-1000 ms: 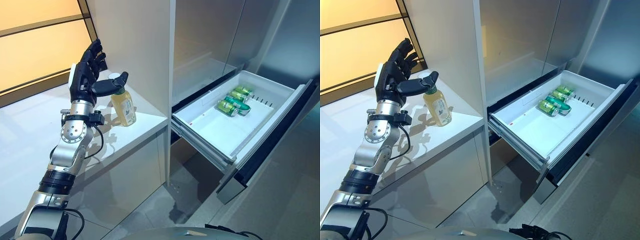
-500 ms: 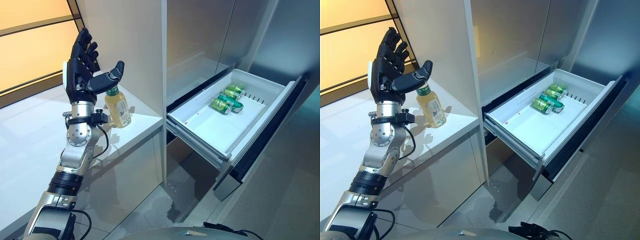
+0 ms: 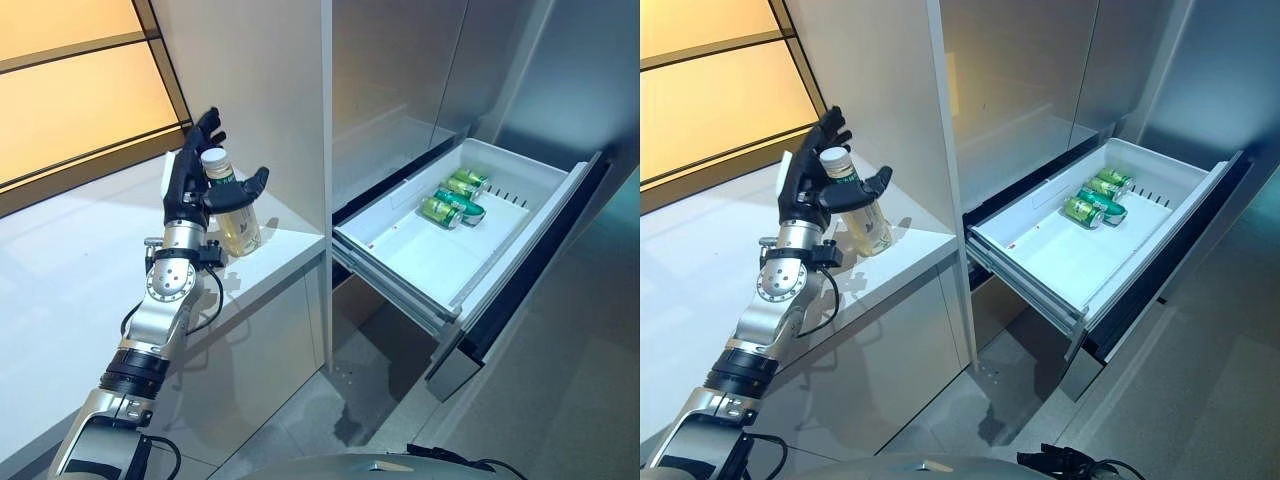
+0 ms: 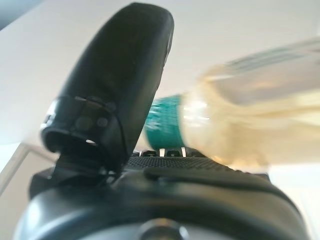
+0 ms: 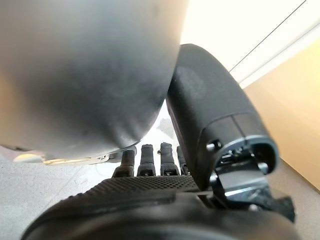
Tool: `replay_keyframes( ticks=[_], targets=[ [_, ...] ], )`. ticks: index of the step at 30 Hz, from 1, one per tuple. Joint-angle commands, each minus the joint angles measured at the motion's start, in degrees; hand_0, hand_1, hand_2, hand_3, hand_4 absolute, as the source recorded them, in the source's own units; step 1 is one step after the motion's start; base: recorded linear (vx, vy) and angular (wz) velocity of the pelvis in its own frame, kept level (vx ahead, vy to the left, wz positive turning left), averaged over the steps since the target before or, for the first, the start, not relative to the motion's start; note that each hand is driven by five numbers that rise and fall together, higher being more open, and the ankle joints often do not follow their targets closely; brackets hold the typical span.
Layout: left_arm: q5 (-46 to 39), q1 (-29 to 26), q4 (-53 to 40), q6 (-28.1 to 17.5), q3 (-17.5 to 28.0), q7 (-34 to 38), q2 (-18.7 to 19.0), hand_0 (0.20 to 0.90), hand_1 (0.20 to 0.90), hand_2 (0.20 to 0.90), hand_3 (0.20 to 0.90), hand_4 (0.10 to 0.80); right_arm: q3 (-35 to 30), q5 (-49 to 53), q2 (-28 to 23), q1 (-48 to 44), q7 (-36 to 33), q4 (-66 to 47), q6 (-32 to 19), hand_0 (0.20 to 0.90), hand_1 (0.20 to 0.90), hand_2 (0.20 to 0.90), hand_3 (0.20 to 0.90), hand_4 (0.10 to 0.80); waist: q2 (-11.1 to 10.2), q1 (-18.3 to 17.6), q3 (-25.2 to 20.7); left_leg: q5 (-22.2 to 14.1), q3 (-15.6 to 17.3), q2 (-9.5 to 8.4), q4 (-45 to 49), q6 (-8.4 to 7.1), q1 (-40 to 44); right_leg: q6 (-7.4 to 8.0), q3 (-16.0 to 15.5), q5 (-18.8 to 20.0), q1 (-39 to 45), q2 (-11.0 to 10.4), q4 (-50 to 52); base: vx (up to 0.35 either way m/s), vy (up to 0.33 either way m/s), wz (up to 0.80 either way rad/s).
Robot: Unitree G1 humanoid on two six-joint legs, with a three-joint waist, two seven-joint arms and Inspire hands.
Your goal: Put drinks into fridge and close the fridge
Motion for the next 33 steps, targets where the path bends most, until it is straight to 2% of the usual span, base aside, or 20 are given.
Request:
replay_keyframes(
  ticks=[1,10,33],
  targets=[
    [3.06,-5.38,0.08,-3.11,1.38,0.92,1.33,0.9,0.9,0.9,0.9,0.8,0.27,-2.41,-1.49,0.73,1.43,1.04,1.54,0.9,0.9,0.9,0.9,0.8,1.45,0.13,-0.27,-8.27,1.88,-1.45,1.73,1.61,1.2,3.09,-1.2,-3.71,-4.63,1.96,6.52,0.0,0.0,0.0],
    [4.79,-4.57,2.89,-4.32,1.82,5.22,0.25,0.9,0.9,0.9,0.9,0.8,0.23,-2.3,-1.45,0.93,1.06,0.3,2.03,0.9,0.9,0.9,0.9,0.8,1.19,0.11,0.01,-8.23,1.94,-1.43,1.99,1.53,1.02,3.01,-1.23,-3.64,-4.69,1.96,6.6,0.0,0.0,0.0],
    [-0.56,-3.79,5.83,-1.37,-0.12,3.41,-2.75,0.9,0.9,0.9,0.9,0.8,-0.04,-2.81,-1.42,1.0,1.11,-0.22,2.62,0.9,0.9,0.9,0.9,0.8,1.07,-0.16,0.29,-8.42,2.36,-1.42,2.34,1.58,0.96,3.21,-1.07,-3.67,-4.74,1.97,6.76,0.0,0.0,0.0]
  ],
)
